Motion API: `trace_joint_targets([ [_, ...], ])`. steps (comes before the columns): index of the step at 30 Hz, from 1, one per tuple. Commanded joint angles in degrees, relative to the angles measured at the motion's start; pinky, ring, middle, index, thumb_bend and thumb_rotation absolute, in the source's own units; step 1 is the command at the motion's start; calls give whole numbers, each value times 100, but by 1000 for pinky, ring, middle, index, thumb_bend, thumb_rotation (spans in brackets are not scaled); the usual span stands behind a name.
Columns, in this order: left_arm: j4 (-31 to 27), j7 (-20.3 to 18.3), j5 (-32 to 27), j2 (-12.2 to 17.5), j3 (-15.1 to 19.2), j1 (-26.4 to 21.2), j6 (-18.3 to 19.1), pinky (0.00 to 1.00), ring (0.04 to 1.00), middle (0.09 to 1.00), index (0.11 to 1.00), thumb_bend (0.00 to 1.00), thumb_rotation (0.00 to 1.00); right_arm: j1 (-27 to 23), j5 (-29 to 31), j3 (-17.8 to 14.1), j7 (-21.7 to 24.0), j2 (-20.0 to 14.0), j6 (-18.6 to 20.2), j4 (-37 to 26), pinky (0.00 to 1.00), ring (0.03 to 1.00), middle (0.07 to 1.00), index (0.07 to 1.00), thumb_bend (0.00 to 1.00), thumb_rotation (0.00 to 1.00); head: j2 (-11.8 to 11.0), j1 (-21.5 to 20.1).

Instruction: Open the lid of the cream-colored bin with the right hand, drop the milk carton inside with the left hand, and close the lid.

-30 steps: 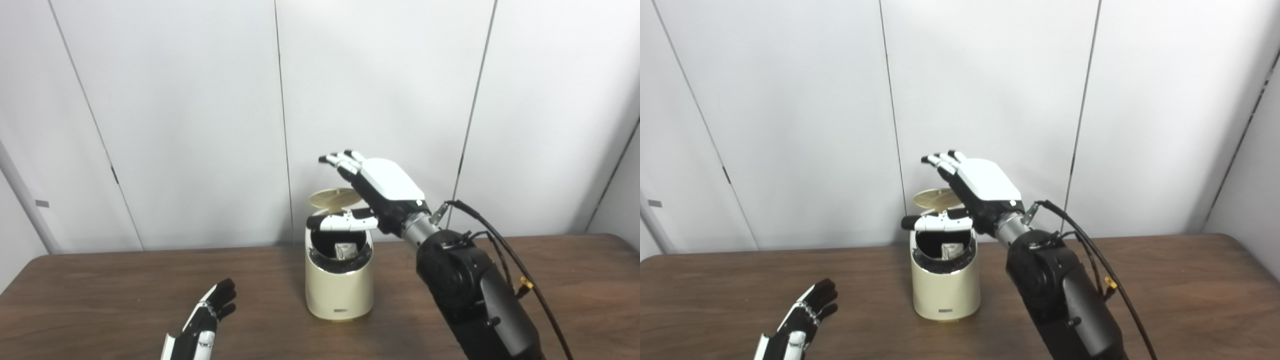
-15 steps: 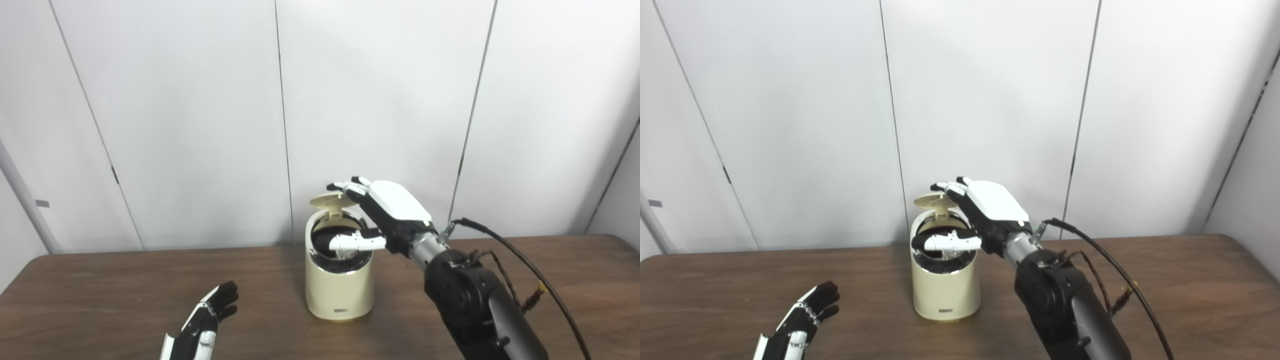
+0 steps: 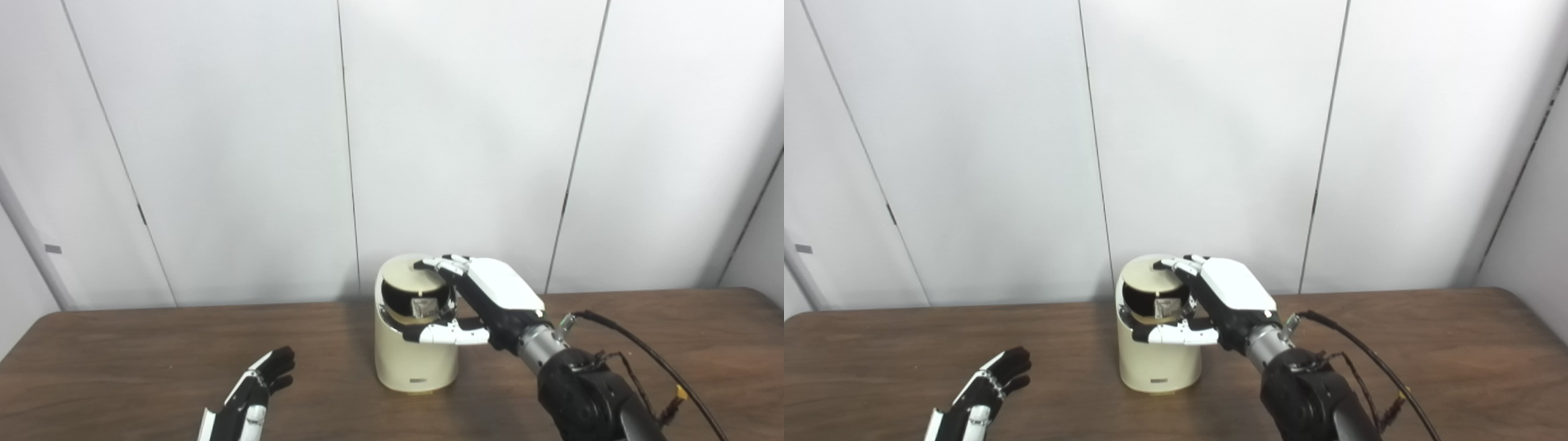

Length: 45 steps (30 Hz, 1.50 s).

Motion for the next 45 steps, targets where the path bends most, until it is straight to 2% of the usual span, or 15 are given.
trace_joint_targets([
  [1, 117, -46, -1, -41, -15, 10, -16, 812, 836, 840, 839, 441, 910, -89, 53, -90, -160, -61, -72, -71, 952, 938, 876, 847, 798, 898, -4, -7],
  [10, 42, -9, 128, -85, -29, 24, -1, 807, 829, 833, 835, 452, 894, 220, -24, -49, -193, -104, -54, -89, 928, 926, 870, 838, 776, 862, 54, 53],
  [15, -20, 33, 292, -139, -54, 66, 70, 812, 833, 834, 836, 495, 903, 366, -190, 48, -180, -236, -127, -112, 953, 951, 896, 850, 762, 849, 106, 116],
  [20, -42, 26, 310, -191, -60, 62, 70, 801, 819, 822, 826, 469, 881, 469, -615, 207, -682, -411, -453, 128, 912, 964, 921, 837, 759, 797, 164, 149],
  [26, -41, 77, 412, -250, -44, 51, 60, 780, 804, 809, 813, 493, 880, 530, -1246, 416, -1082, -579, -628, 314, 986, 1000, 994, 832, 756, 755, 216, 171],
  [34, -56, 81, 511, -285, -39, 46, 72, 780, 807, 801, 812, 495, 887, 522, -2000, 648, -1468, -741, -835, 487, 1000, 1000, 1000, 795, 750, 761, 262, 166],
  [37, -76, 88, 538, -303, -45, 52, 82, 774, 804, 797, 811, 481, 881, 520, -2309, 720, -1475, -764, -815, 510, 1000, 1000, 1000, 800, 749, 761, 289, 164],
  [45, -139, 49, 525, -323, -78, 67, 178, 772, 796, 794, 807, 458, 862, 496, -2962, 942, -1406, -873, -951, 603, 1000, 1000, 1000, 797, 747, 665, 328, 170],
])
